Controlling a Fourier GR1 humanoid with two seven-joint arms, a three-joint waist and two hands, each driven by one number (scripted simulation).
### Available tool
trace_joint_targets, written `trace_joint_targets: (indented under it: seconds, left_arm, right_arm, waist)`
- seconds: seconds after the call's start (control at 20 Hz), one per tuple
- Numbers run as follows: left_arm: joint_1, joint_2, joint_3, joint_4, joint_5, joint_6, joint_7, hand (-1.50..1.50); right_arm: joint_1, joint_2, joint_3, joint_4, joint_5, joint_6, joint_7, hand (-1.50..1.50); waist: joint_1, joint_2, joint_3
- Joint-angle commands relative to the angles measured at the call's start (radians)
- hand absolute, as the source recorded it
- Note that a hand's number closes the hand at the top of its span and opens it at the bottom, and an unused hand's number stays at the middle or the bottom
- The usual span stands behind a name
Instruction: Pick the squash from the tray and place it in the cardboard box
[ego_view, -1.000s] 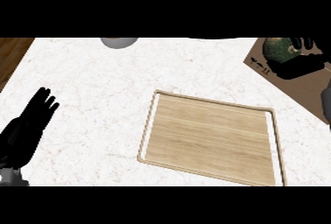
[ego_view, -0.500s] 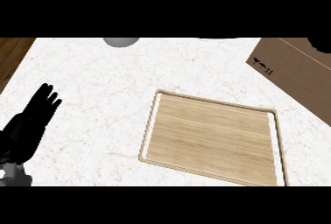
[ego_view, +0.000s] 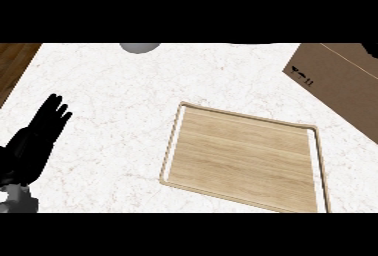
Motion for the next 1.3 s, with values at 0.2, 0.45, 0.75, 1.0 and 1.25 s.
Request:
trace_joint_targets:
  seconds: [0.2,0.45,0.75,1.0,1.25]
  left_arm:
    - [-0.028,-0.018,0.002,0.011,0.001,-0.002,-0.003,0.00]
    - [-0.047,0.015,0.019,-0.016,0.021,-0.013,0.048,0.00]
    - [-0.049,-0.023,-0.010,0.068,-0.021,-0.018,-0.025,0.00]
    - [-0.024,-0.003,0.014,-0.044,0.021,-0.015,0.051,0.00]
    - [-0.021,-0.009,0.011,0.008,0.007,-0.022,0.019,0.00]
  right_arm:
    - [-0.074,-0.010,-0.032,0.344,0.023,-0.157,-0.169,1.50]
    - [-0.049,-0.020,-0.057,0.483,-0.005,-0.077,-0.207,1.50]
    - [-0.033,-0.010,-0.067,0.623,0.015,-0.125,-0.209,-1.50]
    - [-0.030,-0.029,-0.146,0.635,-0.070,-0.155,-0.368,-1.50]
    - [-0.037,0.000,-0.349,0.609,-0.277,-0.215,-0.394,-1.50]
  waist:
    - [0.008,0.003,0.001]
    - [0.017,0.007,0.001]
    - [0.019,0.014,0.002]
    - [0.023,0.008,0.003]
    - [0.003,0.004,0.004]
